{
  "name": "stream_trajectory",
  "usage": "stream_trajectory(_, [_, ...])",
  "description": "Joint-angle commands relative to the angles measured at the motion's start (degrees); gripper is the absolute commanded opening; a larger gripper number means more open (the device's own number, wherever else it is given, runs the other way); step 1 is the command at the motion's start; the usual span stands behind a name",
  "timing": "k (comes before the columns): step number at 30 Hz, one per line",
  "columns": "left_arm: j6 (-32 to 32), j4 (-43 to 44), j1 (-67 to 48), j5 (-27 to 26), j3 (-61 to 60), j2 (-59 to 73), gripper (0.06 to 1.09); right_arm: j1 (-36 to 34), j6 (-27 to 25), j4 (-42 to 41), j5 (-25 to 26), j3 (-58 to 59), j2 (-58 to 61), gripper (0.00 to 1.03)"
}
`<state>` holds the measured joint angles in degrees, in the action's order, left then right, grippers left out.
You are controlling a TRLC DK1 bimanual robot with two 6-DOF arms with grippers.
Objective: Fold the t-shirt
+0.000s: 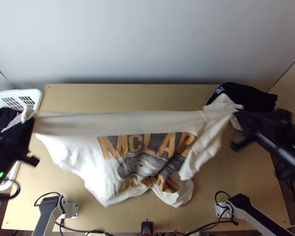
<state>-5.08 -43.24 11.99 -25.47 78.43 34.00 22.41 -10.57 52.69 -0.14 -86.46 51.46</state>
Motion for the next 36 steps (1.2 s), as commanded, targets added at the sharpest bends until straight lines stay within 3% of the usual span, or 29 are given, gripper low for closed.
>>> stream_trajectory(1, [0.6,9.32,-0.04,0.25,-11.02,5.2,0.09,-6.42,0.02,-8.3,-6.71,8.67,9.27,0.03])
stream_trajectory(6, [0.78,12.57,-0.12,1.66,-13.48,7.57,0.09,-10.64,0.46,-10.5,-8.21,6.3,15.69,0.03])
stream_trajectory(13, [3.68,16.26,-1.62,1.74,-21.83,7.93,0.09,-10.11,1.16,-7.25,-8.21,6.3,17.53,0.03])
stream_trajectory(20, [2.18,15.91,-7.24,1.74,-25.96,3.79,0.09,-8.09,3.62,-3.38,-7.5,7.97,13.75,0.03])
stream_trajectory(24, [3.06,11.52,-11.46,1.83,-30.71,-3.24,0.09,-7.03,2.48,1.54,-7.33,11.13,11.03,0.03])
stream_trajectory(29, [4.91,4.04,-14.19,1.74,-36.69,-10.62,0.09,-0.44,-0.59,14.46,-7.33,16.85,10.59,0.03])
stream_trajectory(36, [7.89,-2.63,-16.12,1.74,-40.73,-12.29,0.09,2.81,-2.7,18.68,-7.86,25.28,11.99,0.03])
